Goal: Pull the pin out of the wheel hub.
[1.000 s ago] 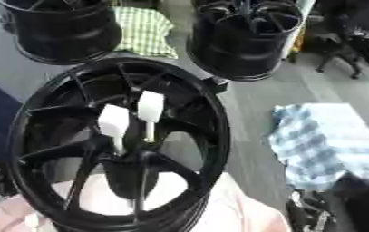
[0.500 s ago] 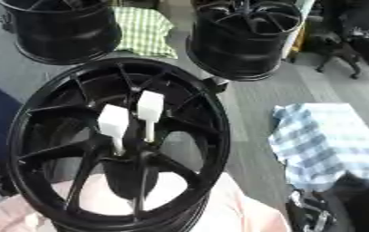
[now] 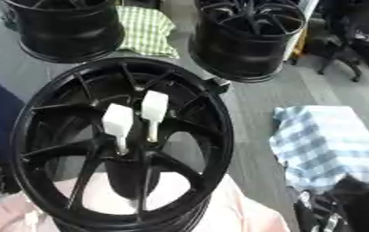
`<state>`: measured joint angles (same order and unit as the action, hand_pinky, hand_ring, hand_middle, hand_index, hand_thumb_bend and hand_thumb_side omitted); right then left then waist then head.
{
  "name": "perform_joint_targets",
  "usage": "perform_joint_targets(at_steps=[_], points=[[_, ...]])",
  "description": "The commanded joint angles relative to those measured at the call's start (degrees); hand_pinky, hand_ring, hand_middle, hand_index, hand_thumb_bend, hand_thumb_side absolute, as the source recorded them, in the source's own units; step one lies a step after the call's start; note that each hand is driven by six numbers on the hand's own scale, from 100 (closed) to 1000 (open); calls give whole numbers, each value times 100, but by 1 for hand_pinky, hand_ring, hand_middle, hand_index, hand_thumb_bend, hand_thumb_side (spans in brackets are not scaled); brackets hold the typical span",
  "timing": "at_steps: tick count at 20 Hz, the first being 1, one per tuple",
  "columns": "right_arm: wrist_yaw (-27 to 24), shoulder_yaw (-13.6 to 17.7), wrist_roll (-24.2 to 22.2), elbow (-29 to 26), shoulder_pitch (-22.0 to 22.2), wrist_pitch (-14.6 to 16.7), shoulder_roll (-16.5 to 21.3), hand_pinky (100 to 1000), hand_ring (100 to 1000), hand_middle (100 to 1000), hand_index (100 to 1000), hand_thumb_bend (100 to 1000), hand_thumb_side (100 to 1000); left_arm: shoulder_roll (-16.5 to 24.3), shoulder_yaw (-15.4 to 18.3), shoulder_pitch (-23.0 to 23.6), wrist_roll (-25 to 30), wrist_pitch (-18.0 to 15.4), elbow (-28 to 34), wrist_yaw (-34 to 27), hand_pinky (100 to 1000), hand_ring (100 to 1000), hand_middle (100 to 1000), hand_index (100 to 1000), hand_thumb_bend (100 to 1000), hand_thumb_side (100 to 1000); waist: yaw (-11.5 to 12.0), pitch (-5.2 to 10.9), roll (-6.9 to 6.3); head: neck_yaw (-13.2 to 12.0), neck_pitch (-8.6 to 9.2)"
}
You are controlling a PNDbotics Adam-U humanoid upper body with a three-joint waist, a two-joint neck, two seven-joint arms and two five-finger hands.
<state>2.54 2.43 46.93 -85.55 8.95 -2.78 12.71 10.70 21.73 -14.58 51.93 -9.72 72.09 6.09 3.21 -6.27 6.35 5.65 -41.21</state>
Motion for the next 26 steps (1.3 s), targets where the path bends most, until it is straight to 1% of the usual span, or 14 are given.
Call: perform_joint_targets(at_steps=[1, 5, 6, 7, 10, 12, 13, 14, 16, 17, 19, 21, 22, 26], points=[[461, 238, -209, -970, 135, -606, 936, 618, 655, 672, 860, 100, 445, 148, -23, -25, 3, 51, 131, -15, 658, 626, 642, 867, 100, 966, 5, 84, -6, -6, 33], [1072, 444, -1172, -2454, 298, -1846, 2254, 660, 678, 694, 874, 100, 423, 153, -24, 0, 3, 107, 183, -22, 658, 627, 643, 867, 100, 964, -4, 107, 18, 38, 54], [1194, 458, -1475, -2683, 268, -2036, 2603, 670, 684, 699, 878, 100, 419, 149, -24, 6, 3, 117, 191, -22, 658, 627, 643, 867, 100, 964, -2, 116, 19, 56, 59], [1293, 472, -1766, -2795, 208, -2130, 2884, 677, 688, 703, 884, 100, 417, 145, -21, 11, 3, 127, 197, -21, 658, 627, 643, 867, 100, 963, -3, 124, 17, 66, 61], [1341, 392, -2617, -2891, -161, -1952, 3722, 694, 700, 713, 892, 100, 413, 130, -25, 25, 3, 152, 207, -16, 658, 627, 643, 867, 100, 963, 5, 158, 12, 100, 70], [1248, 284, -3160, -2901, -484, -1786, 4170, 709, 711, 724, 899, 100, 409, 117, -33, 31, 3, 166, 208, -9, 658, 627, 643, 867, 100, 963, 15, 178, 7, 118, 78], [1208, 223, -3434, -2902, -649, -1709, 4341, 717, 718, 721, 902, 413, 565, 111, -37, 33, 3, 171, 210, -7, 658, 627, 643, 867, 100, 963, 17, 185, 5, 128, 84], [1172, 130, -3731, -2903, -859, -1623, 4520, 724, 724, 736, 905, 130, 405, 103, -48, 33, 3, 175, 212, -5, 658, 627, 643, 867, 100, 962, 33, 193, 3, 158, 90], [1069, -110, -4366, -2904, -1338, -1489, 4810, 740, 743, 754, 920, 155, 401, 88, -74, 34, 3, 181, 215, 0, 658, 627, 643, 867, 100, 963, 60, 205, 0, 202, 92], [1012, -227, -4685, -2904, -1582, -1446, 4907, 740, 743, 754, 920, 155, 401, 83, -85, 36, 3, 184, 217, 2, 658, 627, 643, 867, 100, 963, 66, 210, -2, 212, 89], [884, -500, -5314, -2904, -2068, -1363, 5016, 765, 778, 795, 946, 190, 411, 74, -119, 34, 3, 177, 221, 5, 658, 627, 643, 868, 100, 963, 101, 211, 1, 267, 91], [752, -769, -5939, -2904, -2533, -1297, 5025, 777, 800, 821, 957, 210, 417, 61, -152, 25, 3, 174, 228, 8, 658, 628, 643, 868, 100, 964, 139, 204, 5, 314, 95], [707, -881, -6206, -2904, -2752, -1269, 5006, 796, 833, 859, 967, 246, 412, 56, -168, 19, 3, 172, 234, 9, 658, 628, 643, 868, 100, 963, 158, 200, 7, 335, 99], [694, -1297, -7150, -2904, -3573, -1218, 4825, 837, 883, 904, 975, 289, 403, 29, -230, -13, 3, 174, 259, 10, 658, 628, 643, 868, 100, 961, 235, 180, 13, 432, 123]])
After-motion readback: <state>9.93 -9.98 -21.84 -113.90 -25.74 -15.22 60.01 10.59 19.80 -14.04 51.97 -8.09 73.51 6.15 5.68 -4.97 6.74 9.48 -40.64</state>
